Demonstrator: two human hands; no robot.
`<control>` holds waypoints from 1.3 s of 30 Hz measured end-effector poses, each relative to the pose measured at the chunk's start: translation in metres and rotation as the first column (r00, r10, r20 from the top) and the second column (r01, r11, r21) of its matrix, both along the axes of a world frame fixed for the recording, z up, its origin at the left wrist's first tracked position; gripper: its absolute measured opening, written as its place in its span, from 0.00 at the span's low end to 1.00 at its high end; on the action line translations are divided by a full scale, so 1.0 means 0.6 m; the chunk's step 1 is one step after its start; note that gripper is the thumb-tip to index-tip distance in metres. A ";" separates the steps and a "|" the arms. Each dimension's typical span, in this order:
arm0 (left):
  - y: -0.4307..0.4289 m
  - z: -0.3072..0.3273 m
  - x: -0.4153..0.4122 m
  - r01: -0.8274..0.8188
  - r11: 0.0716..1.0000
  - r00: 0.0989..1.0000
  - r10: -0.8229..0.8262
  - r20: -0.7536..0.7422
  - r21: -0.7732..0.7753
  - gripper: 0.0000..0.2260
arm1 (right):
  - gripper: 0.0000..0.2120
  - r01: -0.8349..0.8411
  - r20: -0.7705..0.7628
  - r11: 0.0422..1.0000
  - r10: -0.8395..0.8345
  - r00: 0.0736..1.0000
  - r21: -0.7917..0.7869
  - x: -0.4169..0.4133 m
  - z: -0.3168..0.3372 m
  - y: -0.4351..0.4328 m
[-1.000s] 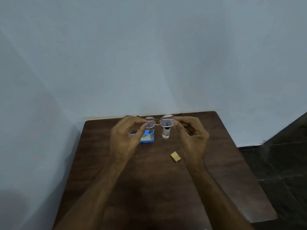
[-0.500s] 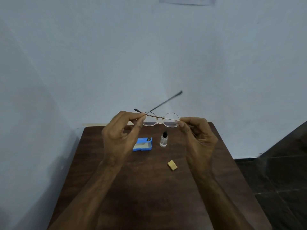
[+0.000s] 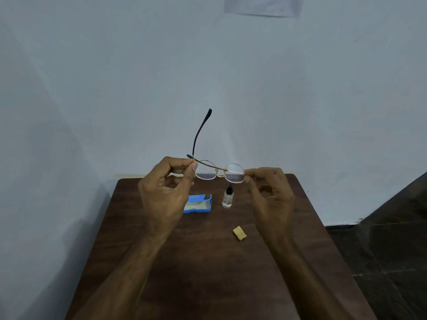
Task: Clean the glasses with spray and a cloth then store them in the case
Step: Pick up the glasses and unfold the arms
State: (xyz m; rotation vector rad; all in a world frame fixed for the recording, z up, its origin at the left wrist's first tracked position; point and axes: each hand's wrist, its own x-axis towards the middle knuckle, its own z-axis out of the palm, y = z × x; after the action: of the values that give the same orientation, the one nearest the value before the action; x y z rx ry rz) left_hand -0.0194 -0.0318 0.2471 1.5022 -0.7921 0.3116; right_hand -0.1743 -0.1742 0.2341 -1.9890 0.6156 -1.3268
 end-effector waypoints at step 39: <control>0.024 0.073 0.059 0.287 0.934 0.878 -0.345 -0.331 -0.212 0.10 | 0.11 -0.245 0.213 0.951 0.204 0.956 0.190 0.041 0.140 0.019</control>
State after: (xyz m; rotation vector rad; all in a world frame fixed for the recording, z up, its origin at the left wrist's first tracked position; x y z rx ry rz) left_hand 0.0160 -0.0174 0.2907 1.2069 -0.6829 -0.1488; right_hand -0.1494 -0.1628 0.3179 -1.6789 0.4078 -1.2365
